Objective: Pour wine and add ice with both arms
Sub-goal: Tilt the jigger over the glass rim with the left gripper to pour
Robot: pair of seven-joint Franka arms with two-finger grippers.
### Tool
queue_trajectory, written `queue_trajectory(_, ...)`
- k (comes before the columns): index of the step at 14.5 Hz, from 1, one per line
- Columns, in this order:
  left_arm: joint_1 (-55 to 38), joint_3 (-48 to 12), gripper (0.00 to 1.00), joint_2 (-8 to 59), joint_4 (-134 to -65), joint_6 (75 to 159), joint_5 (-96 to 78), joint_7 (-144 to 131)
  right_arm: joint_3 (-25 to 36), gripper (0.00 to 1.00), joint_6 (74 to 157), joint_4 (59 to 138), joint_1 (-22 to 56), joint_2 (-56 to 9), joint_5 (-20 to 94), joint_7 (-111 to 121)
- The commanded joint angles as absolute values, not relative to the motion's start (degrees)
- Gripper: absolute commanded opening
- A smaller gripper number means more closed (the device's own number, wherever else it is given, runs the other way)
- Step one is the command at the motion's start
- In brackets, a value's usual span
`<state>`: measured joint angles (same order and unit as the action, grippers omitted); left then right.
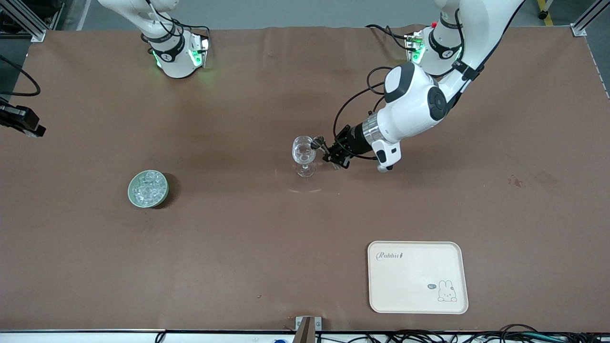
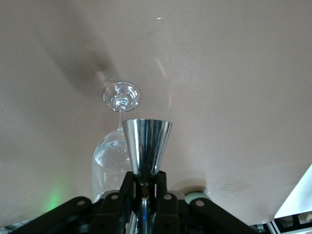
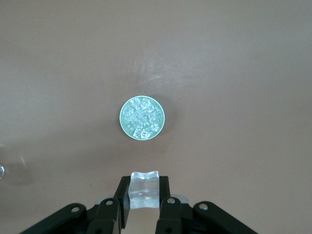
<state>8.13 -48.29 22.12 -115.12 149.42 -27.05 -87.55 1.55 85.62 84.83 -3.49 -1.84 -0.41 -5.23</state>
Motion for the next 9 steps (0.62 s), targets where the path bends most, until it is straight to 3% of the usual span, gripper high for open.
queue_trajectory(1, 7.29, -48.43, 0.00, 22.76, -113.91, 149.77, -21.82, -92.10, 1.32, 0.03, 86.31, 86.31, -3.87, -0.62, 0.00, -4.75)
queue_trajectory(9, 5.71, -48.43, 0.00, 23.55, -113.82, 149.77, -8.44, -100.98, 1.41, 0.03, 86.22, 86.31, -3.87, -0.62, 0.35, -4.75)
